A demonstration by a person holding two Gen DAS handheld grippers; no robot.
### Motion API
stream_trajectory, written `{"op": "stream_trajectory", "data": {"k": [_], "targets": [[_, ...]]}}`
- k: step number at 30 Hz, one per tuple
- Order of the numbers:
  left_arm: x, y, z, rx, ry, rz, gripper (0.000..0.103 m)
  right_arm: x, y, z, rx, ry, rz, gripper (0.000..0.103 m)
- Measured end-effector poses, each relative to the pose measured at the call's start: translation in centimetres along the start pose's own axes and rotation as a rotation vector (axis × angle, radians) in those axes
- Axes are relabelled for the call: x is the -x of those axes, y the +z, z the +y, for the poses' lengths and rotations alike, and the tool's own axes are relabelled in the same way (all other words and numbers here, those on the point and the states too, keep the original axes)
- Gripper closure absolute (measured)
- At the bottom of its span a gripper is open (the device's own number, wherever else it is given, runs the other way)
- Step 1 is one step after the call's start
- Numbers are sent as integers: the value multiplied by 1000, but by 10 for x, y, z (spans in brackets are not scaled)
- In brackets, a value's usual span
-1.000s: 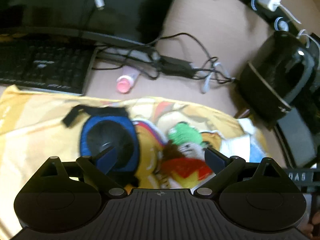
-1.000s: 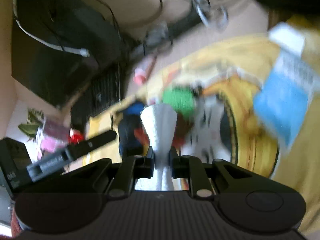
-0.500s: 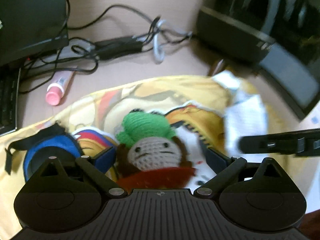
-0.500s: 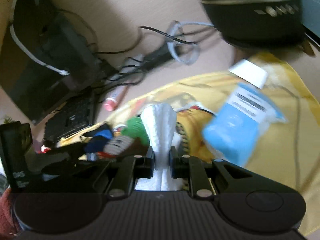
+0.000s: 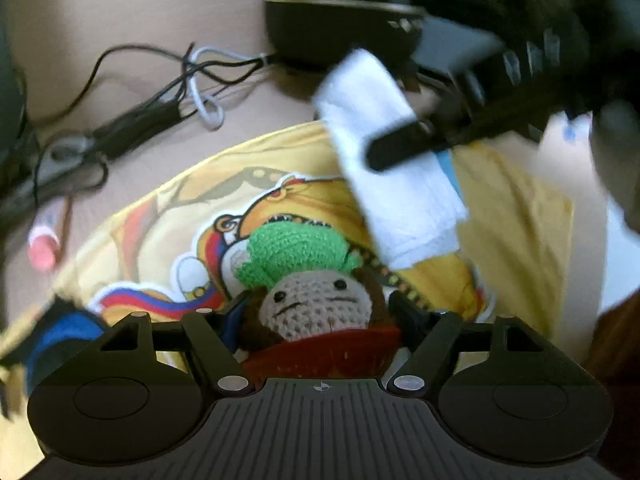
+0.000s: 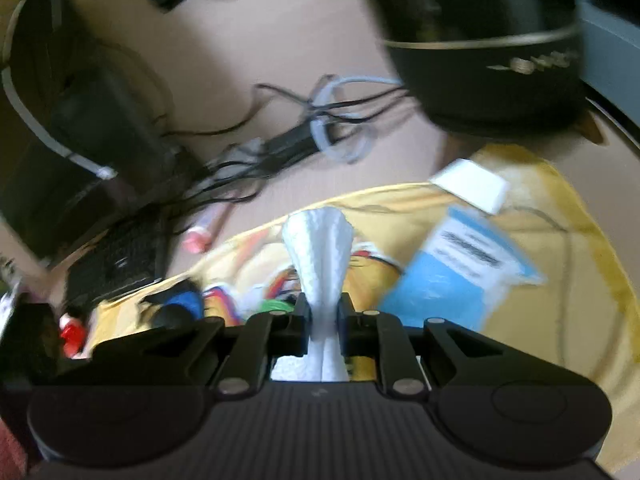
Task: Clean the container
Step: 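Withdraw both grippers from the packet, right gripper still holding the towel, then rub the white towel in the right gripper over the crocheted doll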
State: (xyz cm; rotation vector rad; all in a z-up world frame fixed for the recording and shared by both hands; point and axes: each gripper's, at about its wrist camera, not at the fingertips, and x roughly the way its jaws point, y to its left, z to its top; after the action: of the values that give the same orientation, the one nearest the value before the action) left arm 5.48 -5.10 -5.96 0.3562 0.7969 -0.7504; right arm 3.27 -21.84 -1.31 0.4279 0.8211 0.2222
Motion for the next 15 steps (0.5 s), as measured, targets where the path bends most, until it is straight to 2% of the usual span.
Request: {"op": "stream_trajectory", "data": {"k": [3, 5, 7, 10, 11, 15], "targets": [[1, 4, 9, 53, 26, 9, 16, -14, -2, 18, 49, 155, 88, 87], [9, 5, 12, 95, 53, 15, 11, -27, -4, 28, 84, 202, 133, 87], [18, 4, 16, 165, 79, 19, 9, -39, -4, 30, 82, 195, 156, 86], [31, 1, 24, 341, 98, 23, 9, -53, 0, 15, 3, 189, 173, 86], [33, 0, 25, 368, 102, 20, 9, -57, 2, 9, -27, 183, 176, 86], [30, 4, 27, 365, 116, 22, 6, -64, 12, -11, -90, 168, 177, 93]]}}
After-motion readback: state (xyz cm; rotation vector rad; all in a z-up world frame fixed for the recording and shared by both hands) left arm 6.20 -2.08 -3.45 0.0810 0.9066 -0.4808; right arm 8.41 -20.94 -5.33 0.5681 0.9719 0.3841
